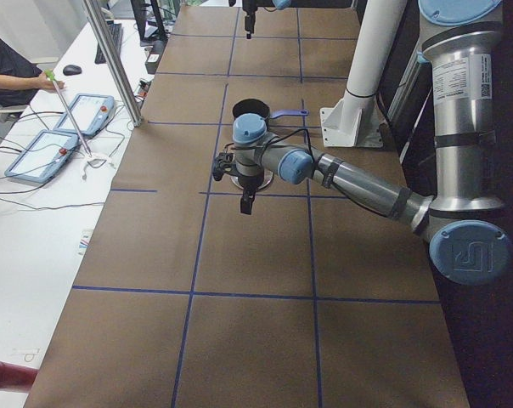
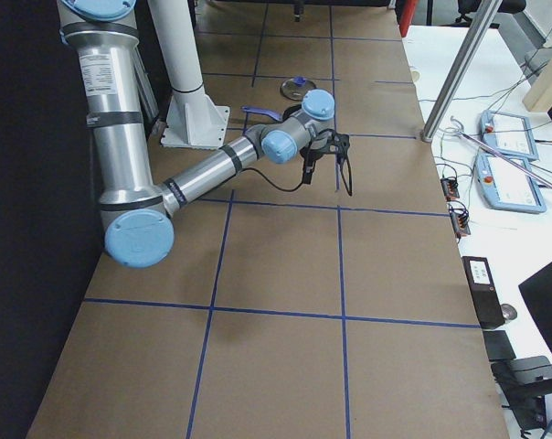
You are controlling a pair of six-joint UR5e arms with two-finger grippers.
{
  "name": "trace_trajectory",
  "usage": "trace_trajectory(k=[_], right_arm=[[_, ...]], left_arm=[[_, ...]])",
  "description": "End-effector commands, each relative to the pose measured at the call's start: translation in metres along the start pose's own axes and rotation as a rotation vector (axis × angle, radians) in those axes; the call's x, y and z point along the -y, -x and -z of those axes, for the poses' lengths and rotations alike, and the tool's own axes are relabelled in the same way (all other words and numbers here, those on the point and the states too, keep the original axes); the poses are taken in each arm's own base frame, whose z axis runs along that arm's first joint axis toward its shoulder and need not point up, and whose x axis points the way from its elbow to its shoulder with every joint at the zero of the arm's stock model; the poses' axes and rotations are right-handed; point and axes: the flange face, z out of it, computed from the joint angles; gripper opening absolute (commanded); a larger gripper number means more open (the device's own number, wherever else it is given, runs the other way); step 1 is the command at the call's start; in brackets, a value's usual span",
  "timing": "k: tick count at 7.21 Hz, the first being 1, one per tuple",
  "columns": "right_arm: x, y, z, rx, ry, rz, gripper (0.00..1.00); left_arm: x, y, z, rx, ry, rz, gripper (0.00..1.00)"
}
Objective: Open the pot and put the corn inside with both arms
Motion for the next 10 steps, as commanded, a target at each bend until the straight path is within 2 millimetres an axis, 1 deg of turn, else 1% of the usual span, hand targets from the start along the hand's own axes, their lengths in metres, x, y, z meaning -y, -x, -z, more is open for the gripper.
trace_trajectory(k=[1, 2, 3, 4, 5, 6, 8, 10], right_arm=[[-0.042, -0.160, 0.018, -0.064, -0.002, 0.132, 1.00], [-0.052, -0.185, 0.032, -0.074, 0.011, 0.131, 1.00], [-0.053, -0.188, 0.032, -0.075, 0.028, 0.121, 1.00], [-0.059, -0.193, 0.029, -0.077, 0.036, 0.111, 1.00], [-0.063, -0.196, 0.028, -0.085, 0.039, 0.108, 1.00], [-0.064, -0.199, 0.026, -0.091, 0.042, 0.105, 1.00], [-0.070, -0.199, 0.027, -0.090, 0.041, 0.107, 1.00], [-0.070, -0.194, 0.031, -0.086, 0.033, 0.115, 1.00]], left_arm=[[-0.027, 0.106, 0.019, 0.059, -0.002, -0.091, 1.00], [-0.037, 0.143, 0.037, 0.070, 0.020, -0.048, 1.00], [-0.042, 0.144, 0.041, 0.062, 0.061, -0.011, 1.00], [-0.046, 0.145, 0.038, 0.049, 0.088, 0.022, 1.00], [-0.047, 0.140, 0.039, 0.007, 0.076, 0.032, 1.00], [-0.050, 0.135, 0.042, 0.007, 0.068, 0.034, 1.00], [-0.054, 0.139, 0.038, 0.008, 0.075, 0.042, 1.00], [-0.055, 0.143, 0.035, 0.007, 0.083, 0.049, 1.00]])
